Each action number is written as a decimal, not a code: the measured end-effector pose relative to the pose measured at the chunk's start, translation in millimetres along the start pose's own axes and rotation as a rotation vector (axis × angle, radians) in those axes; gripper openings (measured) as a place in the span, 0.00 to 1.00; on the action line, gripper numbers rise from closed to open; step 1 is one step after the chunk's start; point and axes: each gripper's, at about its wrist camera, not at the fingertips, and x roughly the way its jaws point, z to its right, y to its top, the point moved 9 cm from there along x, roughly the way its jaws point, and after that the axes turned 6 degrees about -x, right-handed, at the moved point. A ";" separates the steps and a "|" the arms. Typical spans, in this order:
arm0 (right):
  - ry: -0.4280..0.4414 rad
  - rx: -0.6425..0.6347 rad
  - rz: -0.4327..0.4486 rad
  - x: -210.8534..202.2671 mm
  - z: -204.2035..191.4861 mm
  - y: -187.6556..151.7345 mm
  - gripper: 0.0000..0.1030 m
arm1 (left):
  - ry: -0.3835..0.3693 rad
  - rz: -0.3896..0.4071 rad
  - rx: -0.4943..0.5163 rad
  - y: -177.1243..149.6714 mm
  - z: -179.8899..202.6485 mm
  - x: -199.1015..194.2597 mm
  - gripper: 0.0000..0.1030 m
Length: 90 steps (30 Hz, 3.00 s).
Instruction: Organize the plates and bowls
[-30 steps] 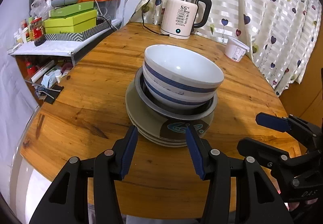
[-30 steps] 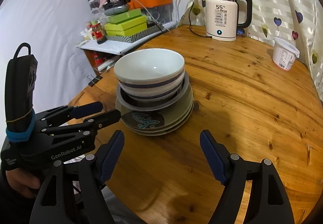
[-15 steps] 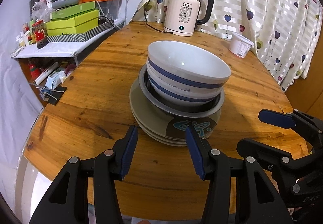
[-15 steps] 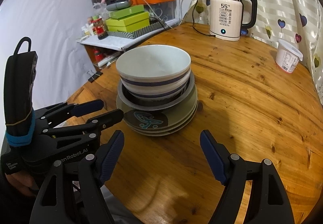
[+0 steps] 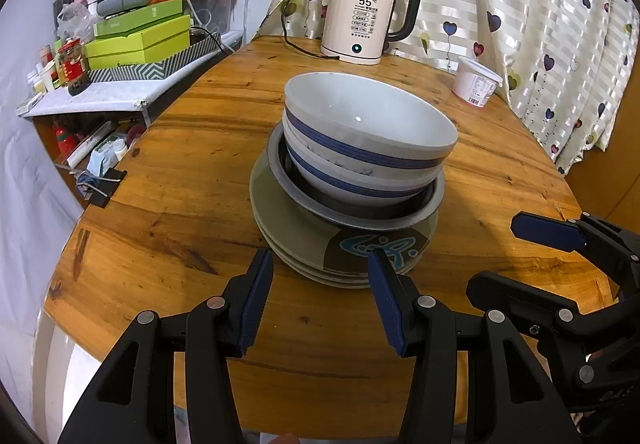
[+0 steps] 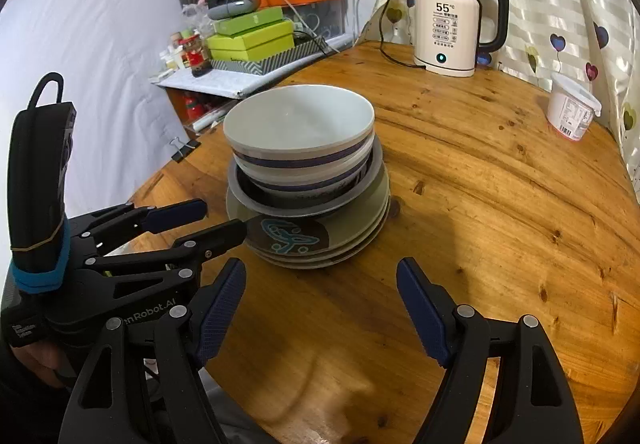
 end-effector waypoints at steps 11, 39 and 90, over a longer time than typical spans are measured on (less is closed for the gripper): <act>0.000 0.001 -0.001 0.1 0.3 -0.1 0.76 | -0.003 -0.019 -0.005 -1.7 1.3 4.2 0.49; 0.000 0.004 -0.004 1.2 2.0 -2.4 0.80 | 0.007 -0.033 0.001 -6.7 -0.5 4.8 0.49; -0.010 0.003 0.003 -3.5 -0.9 -8.1 0.80 | -0.016 -0.046 0.016 -8.6 7.4 1.5 0.49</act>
